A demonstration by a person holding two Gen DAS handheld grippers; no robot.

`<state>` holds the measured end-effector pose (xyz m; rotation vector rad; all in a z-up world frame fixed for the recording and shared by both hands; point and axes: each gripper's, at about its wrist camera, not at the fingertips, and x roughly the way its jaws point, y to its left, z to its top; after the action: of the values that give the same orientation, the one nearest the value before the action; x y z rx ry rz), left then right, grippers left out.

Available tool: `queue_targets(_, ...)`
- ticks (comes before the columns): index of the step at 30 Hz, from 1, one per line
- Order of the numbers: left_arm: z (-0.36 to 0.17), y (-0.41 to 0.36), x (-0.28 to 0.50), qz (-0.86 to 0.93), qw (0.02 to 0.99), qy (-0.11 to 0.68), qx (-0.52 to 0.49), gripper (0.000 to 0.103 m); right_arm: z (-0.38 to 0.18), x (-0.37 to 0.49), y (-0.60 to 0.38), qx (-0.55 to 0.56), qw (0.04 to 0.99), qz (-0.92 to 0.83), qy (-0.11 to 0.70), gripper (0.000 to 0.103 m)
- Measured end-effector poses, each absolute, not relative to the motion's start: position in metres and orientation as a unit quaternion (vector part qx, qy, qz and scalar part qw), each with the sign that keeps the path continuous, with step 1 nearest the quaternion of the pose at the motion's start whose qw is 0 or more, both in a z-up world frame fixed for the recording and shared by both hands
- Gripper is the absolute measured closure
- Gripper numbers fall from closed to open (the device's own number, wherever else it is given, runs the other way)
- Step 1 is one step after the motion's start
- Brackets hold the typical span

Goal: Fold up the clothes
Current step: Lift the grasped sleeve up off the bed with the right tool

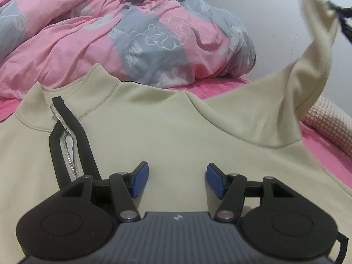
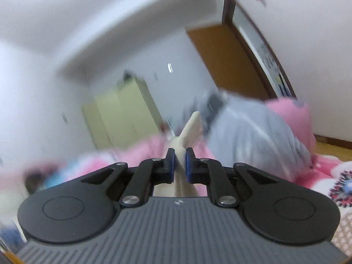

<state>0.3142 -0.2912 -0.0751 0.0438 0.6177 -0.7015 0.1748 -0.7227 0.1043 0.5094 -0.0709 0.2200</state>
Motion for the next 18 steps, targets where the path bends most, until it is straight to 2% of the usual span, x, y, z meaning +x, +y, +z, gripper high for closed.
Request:
queue_targets(5, -0.076, -0.289, 0.315, -0.34, 0.891, 0.3, 0.014, 0.043, 0.111, 0.142, -0.724, 0.299, 0.936, 0.149, -0.111, 0.095)
queue_targets(12, -0.07, -0.289, 0.316, -0.335, 0.892, 0.303, 0.012, 0.045, 0.12, 0.175, -0.69, 0.307, 0.917, 0.23, -0.107, 0.095)
queue_targets(18, -0.02, -0.221, 0.298, -0.307, 0.895, 0.3, -0.117, 0.044, 0.139, 0.207, -0.631, 0.293, 0.89, 0.338, -0.083, 0.095)
